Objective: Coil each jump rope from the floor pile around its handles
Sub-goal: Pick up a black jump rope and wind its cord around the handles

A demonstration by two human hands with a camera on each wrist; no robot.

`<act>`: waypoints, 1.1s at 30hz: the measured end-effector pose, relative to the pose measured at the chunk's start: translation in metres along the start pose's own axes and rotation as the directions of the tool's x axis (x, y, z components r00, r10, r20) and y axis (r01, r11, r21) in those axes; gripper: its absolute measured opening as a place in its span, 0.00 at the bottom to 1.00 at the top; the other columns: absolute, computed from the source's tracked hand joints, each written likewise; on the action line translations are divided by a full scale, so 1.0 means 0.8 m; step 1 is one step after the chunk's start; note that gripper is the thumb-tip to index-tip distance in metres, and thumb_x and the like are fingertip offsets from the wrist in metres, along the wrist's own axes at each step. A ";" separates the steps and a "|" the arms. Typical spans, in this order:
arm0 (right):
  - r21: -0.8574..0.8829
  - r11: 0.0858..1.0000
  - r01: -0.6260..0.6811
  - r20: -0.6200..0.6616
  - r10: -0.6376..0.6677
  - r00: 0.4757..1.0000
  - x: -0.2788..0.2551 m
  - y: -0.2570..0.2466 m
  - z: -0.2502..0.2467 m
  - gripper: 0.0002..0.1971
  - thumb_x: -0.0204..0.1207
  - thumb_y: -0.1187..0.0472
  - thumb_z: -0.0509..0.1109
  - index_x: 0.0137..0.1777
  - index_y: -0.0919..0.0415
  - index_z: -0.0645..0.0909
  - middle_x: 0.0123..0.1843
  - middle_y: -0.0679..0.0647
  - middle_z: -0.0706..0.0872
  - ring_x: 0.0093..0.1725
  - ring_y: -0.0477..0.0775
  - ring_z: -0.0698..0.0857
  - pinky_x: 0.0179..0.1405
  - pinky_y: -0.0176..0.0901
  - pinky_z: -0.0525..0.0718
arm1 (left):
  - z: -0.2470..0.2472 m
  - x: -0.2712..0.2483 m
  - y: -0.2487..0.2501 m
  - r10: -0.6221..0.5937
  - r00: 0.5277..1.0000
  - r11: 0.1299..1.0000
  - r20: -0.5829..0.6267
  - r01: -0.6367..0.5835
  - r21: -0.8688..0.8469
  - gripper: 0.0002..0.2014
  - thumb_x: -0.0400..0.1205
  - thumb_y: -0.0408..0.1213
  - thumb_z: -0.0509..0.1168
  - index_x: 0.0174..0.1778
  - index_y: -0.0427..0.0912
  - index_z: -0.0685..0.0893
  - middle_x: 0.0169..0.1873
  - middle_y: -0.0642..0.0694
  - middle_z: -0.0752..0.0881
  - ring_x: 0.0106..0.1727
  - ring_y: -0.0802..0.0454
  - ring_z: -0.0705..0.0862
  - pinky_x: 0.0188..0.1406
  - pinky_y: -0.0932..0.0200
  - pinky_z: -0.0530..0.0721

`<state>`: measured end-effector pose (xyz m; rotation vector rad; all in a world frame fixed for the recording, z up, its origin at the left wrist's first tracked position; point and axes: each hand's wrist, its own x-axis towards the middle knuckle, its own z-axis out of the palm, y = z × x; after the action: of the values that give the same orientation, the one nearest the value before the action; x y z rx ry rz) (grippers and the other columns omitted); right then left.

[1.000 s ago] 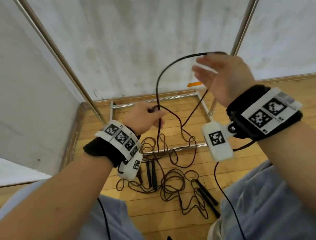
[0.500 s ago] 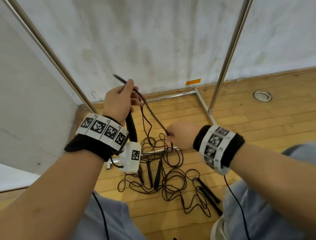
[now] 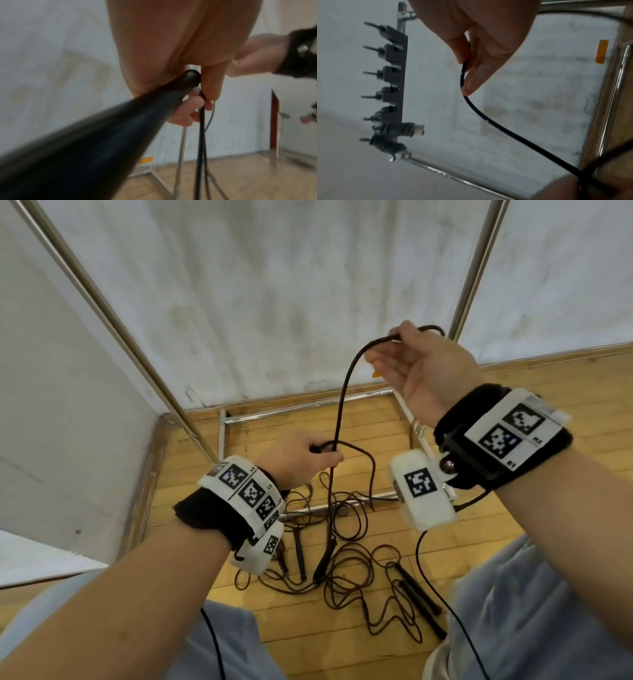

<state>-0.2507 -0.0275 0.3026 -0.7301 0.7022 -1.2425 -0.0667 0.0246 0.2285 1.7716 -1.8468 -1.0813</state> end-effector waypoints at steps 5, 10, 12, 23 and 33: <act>-0.289 0.954 -0.076 0.026 0.087 0.996 0.001 0.017 -0.016 0.12 0.78 0.63 0.67 0.61 0.59 0.77 0.59 0.60 0.86 0.55 0.58 0.87 0.50 0.48 0.86 | -0.016 0.004 0.005 0.021 0.952 0.964 -0.305 -0.100 -0.248 0.10 0.80 0.42 0.69 0.33 0.50 0.88 0.29 0.57 0.90 0.29 0.67 0.84 0.22 0.75 0.73; -0.914 0.405 0.009 0.229 0.499 0.836 -0.028 0.101 -0.017 0.15 0.78 0.55 0.68 0.64 0.50 0.79 0.60 0.44 0.83 0.61 0.44 0.79 0.63 0.45 0.74 | -0.042 0.003 0.020 -0.020 0.931 0.824 -0.366 -0.192 -0.534 0.07 0.79 0.40 0.70 0.36 0.44 0.88 0.35 0.47 0.92 0.34 0.57 0.89 0.21 0.70 0.74; -0.953 0.292 0.087 0.249 0.582 0.774 -0.039 0.126 -0.018 0.11 0.79 0.52 0.66 0.59 0.49 0.82 0.55 0.43 0.84 0.57 0.44 0.80 0.63 0.45 0.73 | -0.049 0.002 0.023 -0.045 0.926 0.758 -0.374 -0.212 -0.617 0.07 0.79 0.38 0.70 0.37 0.42 0.87 0.35 0.46 0.92 0.32 0.58 0.88 0.19 0.70 0.73; -0.824 0.567 0.000 0.258 0.375 0.891 -0.014 0.092 0.000 0.04 0.78 0.67 0.65 0.49 0.59 0.79 0.45 0.53 0.88 0.38 0.49 0.89 0.38 0.41 0.86 | -0.056 -0.004 0.014 -0.122 0.909 0.750 -0.398 -0.179 -0.637 0.13 0.84 0.41 0.64 0.36 0.41 0.86 0.24 0.51 0.85 0.26 0.57 0.81 0.18 0.67 0.69; -0.989 0.028 0.146 0.139 0.521 0.842 -0.029 0.127 -0.016 0.11 0.82 0.54 0.62 0.53 0.58 0.83 0.44 0.51 0.86 0.44 0.49 0.83 0.42 0.37 0.81 | -0.071 -0.005 0.014 -0.171 0.883 0.650 -0.436 -0.232 -0.724 0.11 0.85 0.38 0.62 0.40 0.39 0.85 0.30 0.47 0.89 0.28 0.57 0.84 0.19 0.67 0.68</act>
<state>-0.2072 0.0109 0.2148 -1.9931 1.1847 0.0407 -0.0333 0.0122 0.2739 1.2936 -0.8863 -1.0604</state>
